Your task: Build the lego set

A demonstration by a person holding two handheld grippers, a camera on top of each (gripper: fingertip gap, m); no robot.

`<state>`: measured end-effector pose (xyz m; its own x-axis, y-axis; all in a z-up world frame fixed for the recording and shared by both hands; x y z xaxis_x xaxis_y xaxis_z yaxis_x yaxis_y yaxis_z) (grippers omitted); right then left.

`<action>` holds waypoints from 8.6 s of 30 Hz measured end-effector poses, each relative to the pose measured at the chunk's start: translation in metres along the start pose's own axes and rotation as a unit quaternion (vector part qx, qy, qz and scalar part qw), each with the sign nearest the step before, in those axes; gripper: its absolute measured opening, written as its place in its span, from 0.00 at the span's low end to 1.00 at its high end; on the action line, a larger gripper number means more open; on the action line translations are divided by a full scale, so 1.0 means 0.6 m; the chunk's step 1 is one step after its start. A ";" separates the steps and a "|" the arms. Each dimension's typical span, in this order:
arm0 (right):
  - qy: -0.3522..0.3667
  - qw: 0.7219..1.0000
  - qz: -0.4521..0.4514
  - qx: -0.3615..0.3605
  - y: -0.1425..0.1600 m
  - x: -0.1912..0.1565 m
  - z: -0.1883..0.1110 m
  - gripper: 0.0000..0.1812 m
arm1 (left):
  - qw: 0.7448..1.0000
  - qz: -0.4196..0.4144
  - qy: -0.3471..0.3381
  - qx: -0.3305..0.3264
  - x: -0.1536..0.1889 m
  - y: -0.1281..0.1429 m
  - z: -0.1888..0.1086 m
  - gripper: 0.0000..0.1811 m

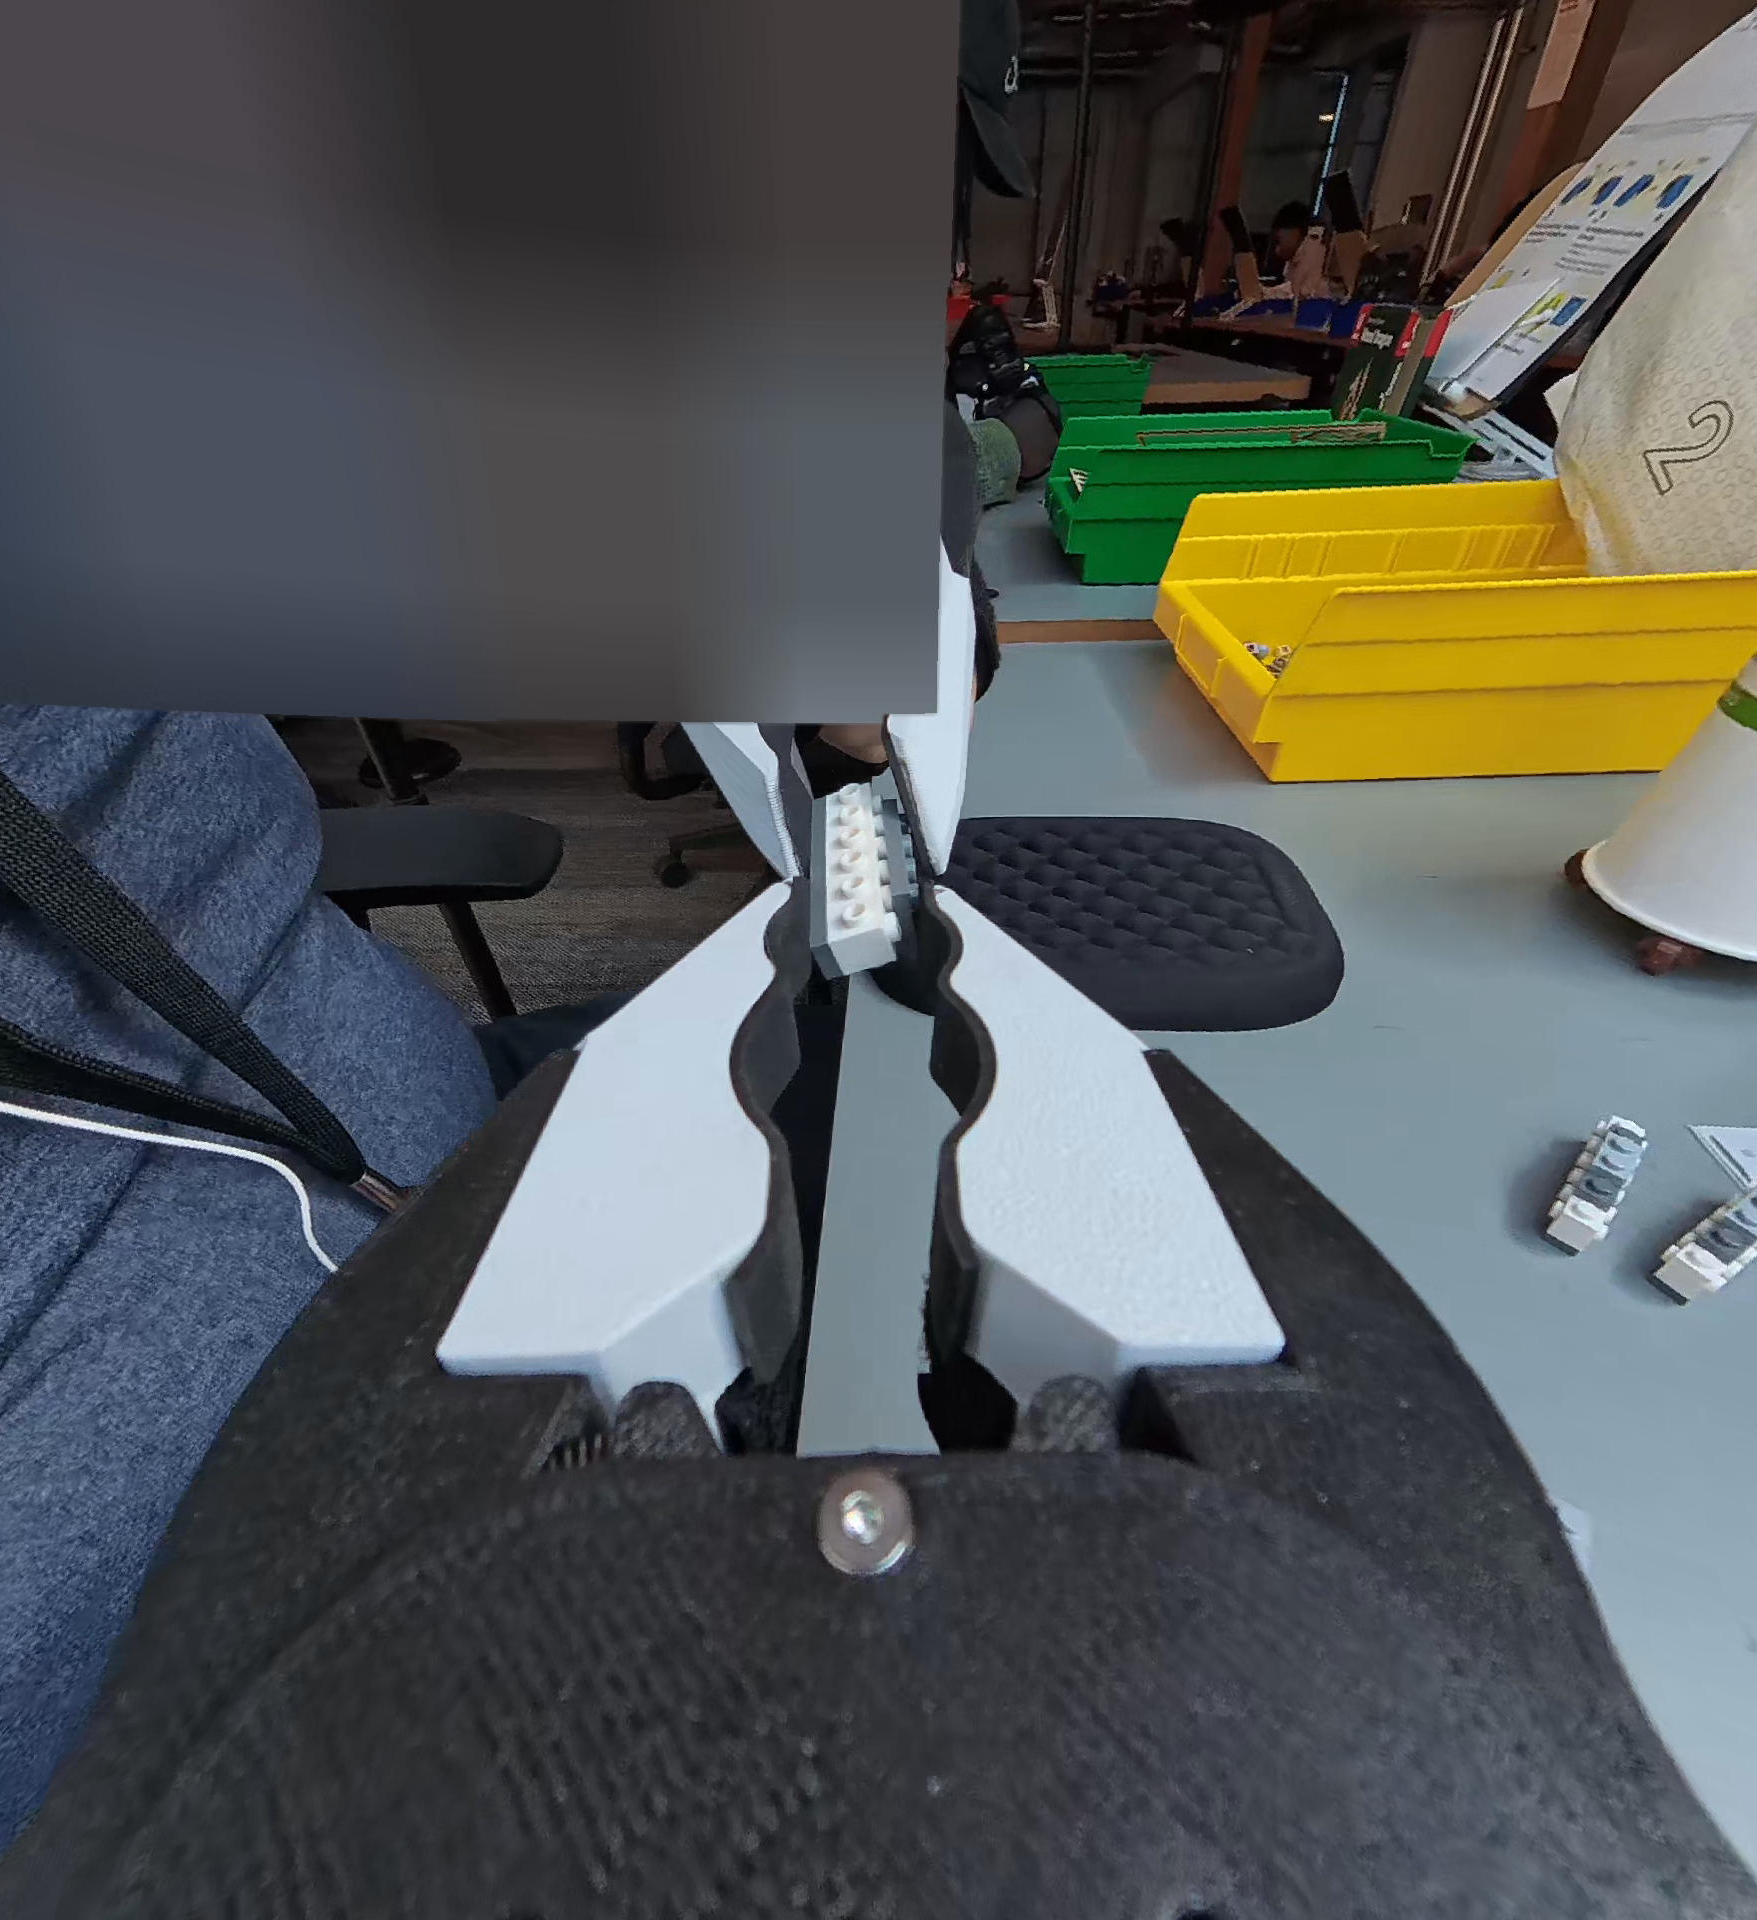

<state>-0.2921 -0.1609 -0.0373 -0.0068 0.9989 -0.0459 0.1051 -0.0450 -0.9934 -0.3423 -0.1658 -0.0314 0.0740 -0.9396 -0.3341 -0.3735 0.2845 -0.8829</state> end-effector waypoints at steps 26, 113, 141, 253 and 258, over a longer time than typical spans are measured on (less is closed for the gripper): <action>-0.002 1.000 0.001 0.031 0.000 -0.008 0.008 0.10 | 0.989 -0.144 0.036 0.023 0.004 0.007 -0.006 0.10; 0.090 0.973 -0.168 -0.129 0.018 -0.012 0.004 0.10 | 0.996 0.052 -0.009 -0.078 0.014 0.019 0.012 0.07; 0.084 0.958 -0.243 -0.125 -0.008 -0.034 0.002 0.17 | 0.983 0.165 -0.043 -0.068 0.024 -0.016 0.006 0.08; 0.440 0.856 -0.260 -0.070 -0.035 0.160 -0.094 0.09 | 0.838 -0.510 0.048 0.190 -0.169 -0.006 0.124 0.11; 0.443 0.854 -0.268 -0.045 -0.035 0.167 -0.071 0.09 | 0.827 -0.511 -0.033 0.232 -0.182 0.005 0.108 0.06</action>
<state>-0.2526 -0.0593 -0.0169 0.6736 0.4938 0.5500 0.3990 0.3834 -0.8330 -0.2916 -0.0498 -0.0191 0.1885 -0.7269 0.6604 0.3089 -0.5944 -0.7424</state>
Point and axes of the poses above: each gripper's, where its closed fingertips meet, z out along the fingers, y out of its underside, x = y × z across the jaws, the point moved 3 cm from there along -z, back along the fingers, and after that the axes turned 7 degrees about -y, right-handed, at the moved point
